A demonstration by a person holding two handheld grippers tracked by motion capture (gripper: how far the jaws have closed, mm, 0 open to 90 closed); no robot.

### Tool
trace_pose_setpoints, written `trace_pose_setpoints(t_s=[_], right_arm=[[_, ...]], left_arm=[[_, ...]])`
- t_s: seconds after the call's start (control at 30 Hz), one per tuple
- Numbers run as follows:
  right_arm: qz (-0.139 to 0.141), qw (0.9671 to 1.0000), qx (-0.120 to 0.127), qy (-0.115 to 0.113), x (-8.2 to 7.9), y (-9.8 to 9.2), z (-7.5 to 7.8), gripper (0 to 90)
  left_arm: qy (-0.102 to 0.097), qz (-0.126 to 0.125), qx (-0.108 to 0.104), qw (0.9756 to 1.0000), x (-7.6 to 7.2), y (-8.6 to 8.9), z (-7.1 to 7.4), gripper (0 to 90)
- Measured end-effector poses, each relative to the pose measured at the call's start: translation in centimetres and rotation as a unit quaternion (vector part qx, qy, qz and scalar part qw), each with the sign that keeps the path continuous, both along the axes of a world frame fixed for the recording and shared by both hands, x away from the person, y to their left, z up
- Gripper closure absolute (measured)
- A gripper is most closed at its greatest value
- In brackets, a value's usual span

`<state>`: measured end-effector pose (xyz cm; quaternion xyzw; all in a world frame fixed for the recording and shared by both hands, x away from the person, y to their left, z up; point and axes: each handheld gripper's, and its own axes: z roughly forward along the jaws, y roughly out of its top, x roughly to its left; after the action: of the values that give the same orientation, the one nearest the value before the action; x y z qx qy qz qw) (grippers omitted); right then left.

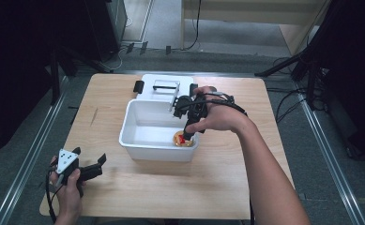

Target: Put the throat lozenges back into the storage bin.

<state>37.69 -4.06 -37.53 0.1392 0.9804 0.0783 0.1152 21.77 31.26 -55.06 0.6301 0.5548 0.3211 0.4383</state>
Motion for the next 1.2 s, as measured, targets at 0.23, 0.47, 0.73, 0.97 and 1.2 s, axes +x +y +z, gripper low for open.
trace_pose_setpoints(t_s=[0.23, 0.47, 0.73, 0.97, 1.2], right_arm=[[-0.064, 0.997, 0.042, -0.011, 0.0, -2.3, 1.4, 0.0], [-0.098, 0.9921, 0.072, -0.029, -0.4, -5.1, 1.5, 0.0], [-0.135, 0.9828, 0.114, -0.054, -1.4, -8.5, 0.3, 0.0], [-0.186, 0.9629, 0.171, -0.095, -2.1, -11.6, -1.3, 0.0], [-0.222, 0.9455, 0.199, -0.132, -3.2, -14.0, -4.3, 0.0]], left_arm=[[0.001, 0.0, 0.0, 1.0, 0.0, 0.0, 0.0, 0.0], [0.0, 0.0, 0.0, 1.0, 0.0, 0.0, 0.0, 0.0], [0.001, 0.001, 0.001, 1.0, 0.0, 0.0, 0.0, 0.0], [0.002, 0.001, 0.001, 1.0, 0.0, 0.0, 0.0, 0.0], [0.002, 0.001, 0.001, 1.0, 0.0, 0.0, 0.0, 0.0]])
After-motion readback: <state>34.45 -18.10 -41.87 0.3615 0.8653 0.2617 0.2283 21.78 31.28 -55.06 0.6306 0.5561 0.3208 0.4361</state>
